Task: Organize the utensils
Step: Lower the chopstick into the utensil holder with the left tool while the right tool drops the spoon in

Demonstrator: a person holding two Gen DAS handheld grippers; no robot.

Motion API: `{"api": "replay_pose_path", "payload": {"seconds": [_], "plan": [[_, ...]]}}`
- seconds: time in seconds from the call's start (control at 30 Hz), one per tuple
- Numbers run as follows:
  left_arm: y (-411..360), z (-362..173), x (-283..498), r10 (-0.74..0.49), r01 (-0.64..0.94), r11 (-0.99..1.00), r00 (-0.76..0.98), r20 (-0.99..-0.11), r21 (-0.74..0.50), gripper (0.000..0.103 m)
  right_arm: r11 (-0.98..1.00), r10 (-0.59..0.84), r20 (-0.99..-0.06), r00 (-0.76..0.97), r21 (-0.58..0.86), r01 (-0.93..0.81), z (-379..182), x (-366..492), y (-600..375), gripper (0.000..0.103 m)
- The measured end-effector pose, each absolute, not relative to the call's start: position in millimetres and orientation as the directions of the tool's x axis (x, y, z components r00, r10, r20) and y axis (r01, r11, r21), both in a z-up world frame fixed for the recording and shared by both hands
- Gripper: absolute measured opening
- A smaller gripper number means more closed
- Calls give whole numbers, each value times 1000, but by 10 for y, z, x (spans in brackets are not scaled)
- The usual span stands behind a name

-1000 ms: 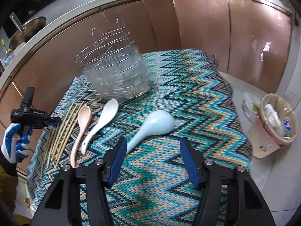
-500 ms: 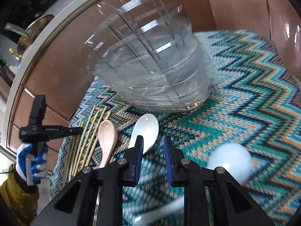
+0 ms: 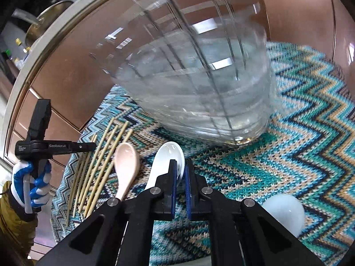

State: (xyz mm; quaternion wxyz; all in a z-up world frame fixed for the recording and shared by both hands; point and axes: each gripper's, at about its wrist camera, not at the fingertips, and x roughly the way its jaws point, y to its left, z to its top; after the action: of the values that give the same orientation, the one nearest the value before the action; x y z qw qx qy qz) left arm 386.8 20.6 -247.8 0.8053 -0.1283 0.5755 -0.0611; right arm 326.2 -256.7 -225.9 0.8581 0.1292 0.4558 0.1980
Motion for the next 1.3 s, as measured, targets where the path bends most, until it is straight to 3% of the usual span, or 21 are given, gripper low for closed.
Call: {"api": "replay_pose_path", "payload": {"seconds": [0.13,0.37,0.67,0.8,0.97,1.3], "plan": [[197,-2222,3684,-246,-11,961,426,-871,-276,5,904,428,-703,568,346,-253,-2010,3003,-2549,5],[219,-1470,3280,-293,75,944,632,-717,-320,5,931,364,-623,692,247,-268,-1484,2548,-2510,4],[-142,-251,3211,-429,256,873,810,-401,-415,5,969,246,-432,868,108,-221,-606,2315,-2657,4],[-399,53,3356,-421,285,854,870,-256,-435,5,990,143,-336,931,38,-138,-356,2440,-2715,4],[-783,47,3630,-363,268,866,918,-162,-423,5,999,30,-268,963,-24,-38,-346,2737,-2747,4],[-1282,-628,3976,-282,211,905,948,-148,-369,5,996,-71,-271,960,-66,55,-902,3103,-2721,4]]}}
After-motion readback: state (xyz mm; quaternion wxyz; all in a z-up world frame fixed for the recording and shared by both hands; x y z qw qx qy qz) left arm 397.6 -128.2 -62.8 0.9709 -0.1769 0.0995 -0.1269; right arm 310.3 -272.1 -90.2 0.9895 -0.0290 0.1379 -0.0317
